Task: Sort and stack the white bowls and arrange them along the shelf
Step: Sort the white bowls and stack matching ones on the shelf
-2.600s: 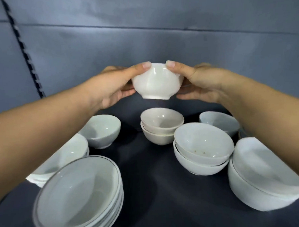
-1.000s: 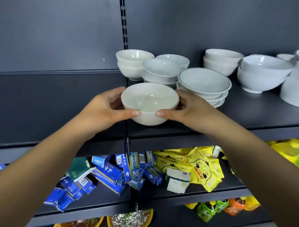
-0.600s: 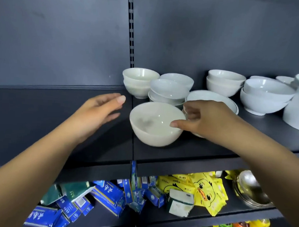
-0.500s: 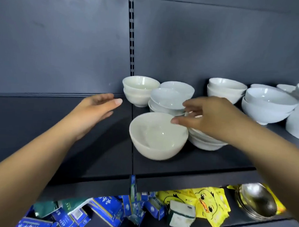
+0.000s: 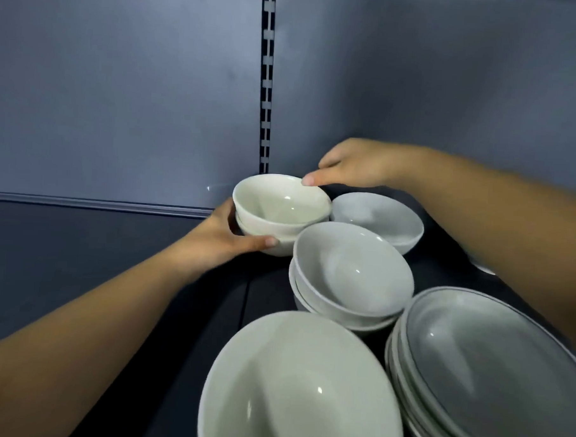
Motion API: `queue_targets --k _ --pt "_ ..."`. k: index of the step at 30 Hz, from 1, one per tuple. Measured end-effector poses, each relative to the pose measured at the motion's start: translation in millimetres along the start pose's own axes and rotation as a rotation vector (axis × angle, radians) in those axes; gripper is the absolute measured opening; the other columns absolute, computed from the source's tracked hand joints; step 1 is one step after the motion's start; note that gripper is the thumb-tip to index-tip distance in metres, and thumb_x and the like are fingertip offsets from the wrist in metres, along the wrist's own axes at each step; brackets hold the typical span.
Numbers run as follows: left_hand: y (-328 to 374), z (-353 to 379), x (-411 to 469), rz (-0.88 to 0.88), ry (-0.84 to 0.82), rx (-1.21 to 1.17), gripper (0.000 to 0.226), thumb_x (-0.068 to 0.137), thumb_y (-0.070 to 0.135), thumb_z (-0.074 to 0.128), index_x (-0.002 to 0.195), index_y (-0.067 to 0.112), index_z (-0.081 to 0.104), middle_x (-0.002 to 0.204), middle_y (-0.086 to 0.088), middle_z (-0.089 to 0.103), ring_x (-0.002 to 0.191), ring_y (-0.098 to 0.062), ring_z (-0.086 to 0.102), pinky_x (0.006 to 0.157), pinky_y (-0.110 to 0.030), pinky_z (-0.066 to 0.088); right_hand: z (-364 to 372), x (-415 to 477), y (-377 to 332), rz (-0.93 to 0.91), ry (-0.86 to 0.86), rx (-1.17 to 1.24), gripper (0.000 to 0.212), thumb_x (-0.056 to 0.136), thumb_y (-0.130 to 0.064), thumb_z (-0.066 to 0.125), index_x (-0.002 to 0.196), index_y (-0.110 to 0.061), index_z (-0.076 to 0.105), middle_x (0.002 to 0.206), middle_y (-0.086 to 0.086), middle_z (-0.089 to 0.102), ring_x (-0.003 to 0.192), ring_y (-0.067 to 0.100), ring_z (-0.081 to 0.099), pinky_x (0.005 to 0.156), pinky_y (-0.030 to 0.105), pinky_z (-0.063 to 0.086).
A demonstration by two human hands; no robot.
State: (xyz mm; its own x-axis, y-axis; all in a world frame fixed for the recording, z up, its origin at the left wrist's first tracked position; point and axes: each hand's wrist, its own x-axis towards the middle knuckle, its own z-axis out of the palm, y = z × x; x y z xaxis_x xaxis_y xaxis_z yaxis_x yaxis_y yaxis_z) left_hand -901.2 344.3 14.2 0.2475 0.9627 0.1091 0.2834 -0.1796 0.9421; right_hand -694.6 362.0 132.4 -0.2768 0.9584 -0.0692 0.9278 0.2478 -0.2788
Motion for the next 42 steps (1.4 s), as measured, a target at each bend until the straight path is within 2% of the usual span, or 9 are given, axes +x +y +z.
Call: queue_targets --k 4,8,11,17,21,26,30,36,42 --pt "-4.3 6.5 2.8 -0.005 -0.016 0.007 0.119 0.047 0.035 0.087 0.143 0.035 0.017 0.130 0.020 0.048 0.119 0.003 0.048 0.099 -0.023 0.040 19.8 32.3 7.3 -0.039 -0.061 -0.076 0.043 0.091 -0.045 0.048 0.069 -0.008 0.045 0.069 0.006 0.042 0.066 0.022 0.037 0.059 0.030 0.029" --pt "-8.6 8.4 5.0 0.034 0.054 0.006 0.105 0.041 0.039 0.087 0.134 0.031 0.038 0.120 0.020 0.059 0.108 0.008 0.055 0.086 -0.009 0.046 27.4 42.1 6.9 -0.041 -0.012 -0.147 0.048 0.091 -0.041 0.049 0.057 -0.010 0.037 0.058 0.004 0.035 0.056 0.020 0.032 0.050 0.030 0.024" --pt "-10.5 6.3 3.6 0.009 0.076 -0.009 0.097 0.036 0.039 0.087 0.125 0.030 0.049 0.113 0.017 0.065 0.106 0.003 0.059 0.088 -0.015 0.046 25.8 41.7 11.8 0.009 -0.039 -0.097 0.050 0.086 -0.045 0.055 0.054 -0.012 0.035 0.055 0.002 0.031 0.052 0.019 0.028 0.051 0.029 0.021" --pt "-8.0 4.7 -0.8 0.032 0.100 -0.140 0.078 0.043 0.007 0.089 0.110 0.028 0.055 0.105 0.011 0.069 0.096 0.002 0.064 0.073 -0.009 0.048 33.8 46.5 9.6 0.058 -0.038 0.091 0.049 0.083 -0.035 0.063 0.055 -0.017 0.027 0.057 0.002 0.023 0.054 0.019 0.020 0.053 0.030 0.014" --pt "4.5 -11.9 -5.1 0.074 0.171 -0.220 0.072 0.038 0.022 0.083 0.106 0.024 0.058 0.097 0.014 0.072 0.095 -0.002 0.066 0.074 -0.012 0.050 19.1 38.3 -7.5 0.003 0.076 0.361 0.029 0.080 -0.036 0.067 0.074 -0.008 0.063 0.061 0.003 0.047 0.062 0.019 0.044 0.061 0.027 0.037" --pt "57.4 -43.2 -17.0 0.182 0.215 -0.259 0.068 0.039 0.032 0.079 0.104 0.024 0.060 0.097 0.012 0.072 0.100 -0.008 0.065 0.082 -0.020 0.052 -23.1 9.1 -35.8 -0.065 0.156 0.713 0.035 0.079 -0.040 0.067 0.098 -0.010 0.064 0.096 0.003 0.068 0.093 0.012 0.064 0.089 0.029 0.050" --pt "105.4 -56.2 -33.7 0.242 0.158 -0.338 0.084 0.025 0.044 0.091 0.100 0.018 0.063 0.095 0.008 0.073 0.092 -0.008 0.068 0.073 -0.018 0.054 -58.4 -36.4 -52.2 -0.108 0.160 0.860 0.044 0.079 -0.055 0.057 0.099 -0.016 0.060 0.104 0.003 0.066 0.098 0.015 0.064 0.092 0.031 0.049" --pt "165.7 -48.8 -56.6 0.380 0.041 -0.379 0.076 0.036 0.035 0.085 0.106 0.018 0.061 0.105 0.004 0.070 0.093 -0.007 0.068 0.075 -0.019 0.054 -86.4 -115.8 -66.4 -0.226 0.293 0.859 0.034 0.074 -0.040 0.063 0.093 -0.012 0.064 0.099 -0.004 0.068 0.095 0.005 0.064 0.083 0.018 0.052" --pt "204.3 -1.1 -56.8 0.435 -0.144 -0.362 0.095 0.019 0.033 0.090 0.106 0.023 0.054 0.110 0.000 0.066 0.090 -0.008 0.069 0.068 -0.017 0.054 -98.1 -191.6 -38.6 -0.137 0.508 0.825 0.075 0.050 -0.043 0.064 0.104 0.009 0.061 0.107 0.015 0.069 0.078 0.007 0.064 0.069 0.012 0.054"
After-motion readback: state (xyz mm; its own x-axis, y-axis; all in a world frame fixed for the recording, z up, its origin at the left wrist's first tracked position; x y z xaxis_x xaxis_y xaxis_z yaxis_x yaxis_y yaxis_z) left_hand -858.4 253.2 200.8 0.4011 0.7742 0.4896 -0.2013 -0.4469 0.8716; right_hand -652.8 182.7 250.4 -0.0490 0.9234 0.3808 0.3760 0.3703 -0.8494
